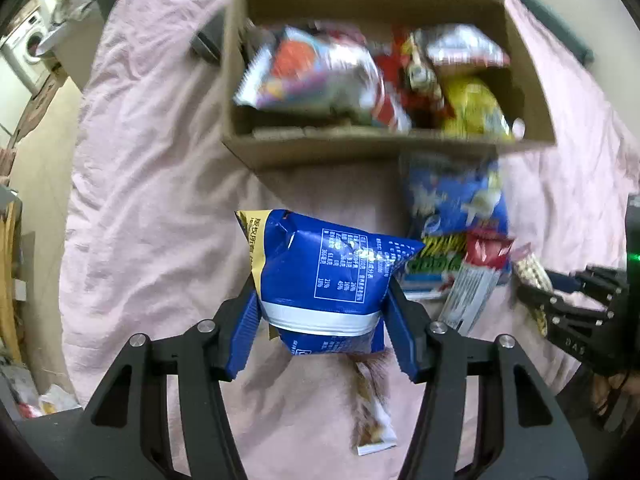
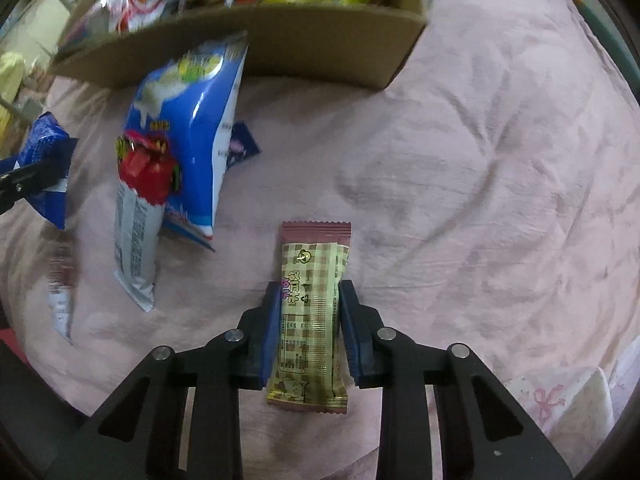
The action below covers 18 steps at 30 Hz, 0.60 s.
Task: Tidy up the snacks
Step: 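Carry both items over the box and open both tools to release them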
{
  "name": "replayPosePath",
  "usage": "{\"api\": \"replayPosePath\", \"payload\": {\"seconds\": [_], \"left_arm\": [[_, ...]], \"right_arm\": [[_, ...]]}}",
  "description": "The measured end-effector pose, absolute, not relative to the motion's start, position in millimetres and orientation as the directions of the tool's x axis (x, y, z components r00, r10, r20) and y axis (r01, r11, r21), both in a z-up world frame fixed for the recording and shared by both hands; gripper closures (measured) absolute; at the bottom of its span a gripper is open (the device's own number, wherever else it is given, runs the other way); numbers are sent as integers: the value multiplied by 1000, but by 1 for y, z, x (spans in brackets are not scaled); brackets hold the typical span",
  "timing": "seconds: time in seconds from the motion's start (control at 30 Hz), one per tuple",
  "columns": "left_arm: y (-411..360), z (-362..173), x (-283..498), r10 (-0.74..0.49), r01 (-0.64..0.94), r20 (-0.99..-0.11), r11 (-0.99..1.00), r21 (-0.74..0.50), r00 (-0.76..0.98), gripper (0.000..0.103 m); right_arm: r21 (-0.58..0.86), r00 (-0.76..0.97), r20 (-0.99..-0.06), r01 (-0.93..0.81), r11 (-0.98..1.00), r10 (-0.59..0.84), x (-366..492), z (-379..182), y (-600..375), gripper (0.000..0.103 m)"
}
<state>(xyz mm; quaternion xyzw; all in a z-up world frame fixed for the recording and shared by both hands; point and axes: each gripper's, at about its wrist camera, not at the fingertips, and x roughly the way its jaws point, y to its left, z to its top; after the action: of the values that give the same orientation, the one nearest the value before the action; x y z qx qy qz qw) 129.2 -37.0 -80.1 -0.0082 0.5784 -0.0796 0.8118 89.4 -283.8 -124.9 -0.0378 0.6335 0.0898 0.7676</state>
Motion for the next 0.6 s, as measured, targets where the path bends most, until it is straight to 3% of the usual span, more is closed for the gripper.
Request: {"api": "replayPosePath", "payload": {"seconds": [0.27, 0.6], "left_arm": [[-39, -52, 119, -151, 127, -886, 986, -106, 438, 49], [-40, -58, 123, -95, 94, -887, 994, -59, 451, 49]], "right_arm": [[177, 373, -904, -120, 977, 209, 85, -76, -308, 73], [226, 409, -874, -139, 964, 264, 89, -64, -298, 73]]}}
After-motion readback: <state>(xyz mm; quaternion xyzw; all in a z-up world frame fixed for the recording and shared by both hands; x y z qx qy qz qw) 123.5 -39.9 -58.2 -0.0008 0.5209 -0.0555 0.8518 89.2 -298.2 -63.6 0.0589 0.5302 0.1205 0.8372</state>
